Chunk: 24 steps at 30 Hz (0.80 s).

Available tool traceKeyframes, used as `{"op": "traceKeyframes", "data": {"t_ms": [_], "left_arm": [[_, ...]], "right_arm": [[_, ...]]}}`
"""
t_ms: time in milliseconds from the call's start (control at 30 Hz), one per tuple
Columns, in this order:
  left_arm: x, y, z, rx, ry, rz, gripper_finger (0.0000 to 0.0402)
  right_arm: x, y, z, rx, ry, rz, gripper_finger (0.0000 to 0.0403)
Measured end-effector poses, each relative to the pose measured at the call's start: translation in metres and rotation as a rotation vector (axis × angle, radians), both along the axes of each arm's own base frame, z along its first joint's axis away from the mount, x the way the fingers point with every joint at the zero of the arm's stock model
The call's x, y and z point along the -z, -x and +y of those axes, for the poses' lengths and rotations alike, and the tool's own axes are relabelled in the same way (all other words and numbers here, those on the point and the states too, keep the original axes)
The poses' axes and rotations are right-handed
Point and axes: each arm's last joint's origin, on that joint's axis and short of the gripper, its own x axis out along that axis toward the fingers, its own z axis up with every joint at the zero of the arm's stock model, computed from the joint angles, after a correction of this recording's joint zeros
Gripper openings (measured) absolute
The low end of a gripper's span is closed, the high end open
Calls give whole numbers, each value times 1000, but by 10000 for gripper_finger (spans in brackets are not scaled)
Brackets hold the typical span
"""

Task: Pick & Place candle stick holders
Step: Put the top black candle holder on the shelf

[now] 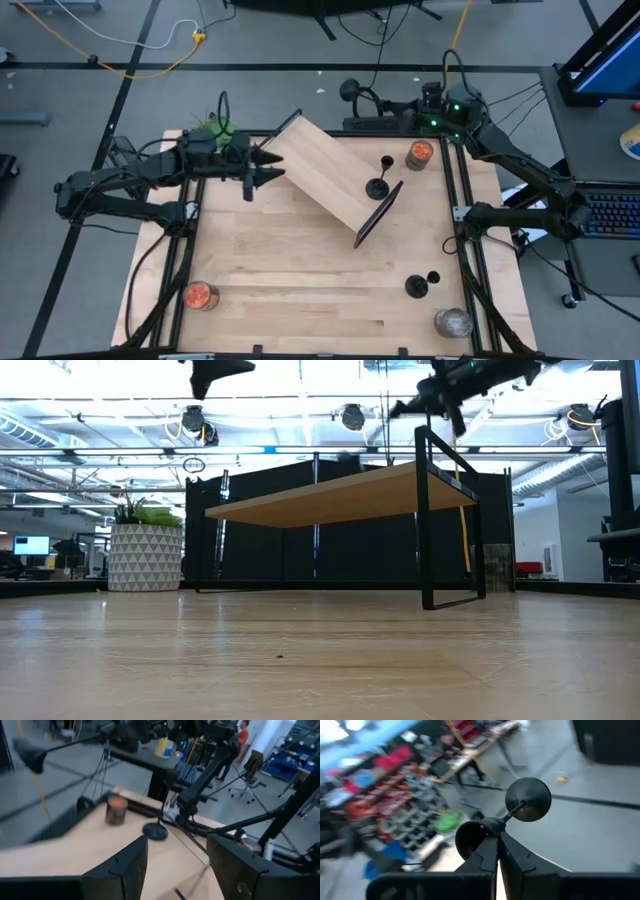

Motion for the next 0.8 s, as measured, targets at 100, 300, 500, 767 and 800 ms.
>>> {"op": "traceKeyframes", "data": {"t_ms": [100, 300, 500, 767, 800], "left_arm": [[2, -14, 2, 15, -81, -30, 209], [1, -30, -2, 29, -207, -79, 209], [-29, -32, -14, -31, -325, -88, 209], [-64, -41, -34, -66, -448, 53, 209], [-66, -44, -36, -61, -460, 77, 209]], "right_arm": [[-6, -6, 9, -86, 7, -61, 1], [-13, -20, 28, -228, -2, -120, 1], [-25, -34, 45, -324, -22, -120, 0], [-47, -63, 56, -423, -40, -1, 0], [-50, -68, 57, -437, -41, 7, 0]]}}
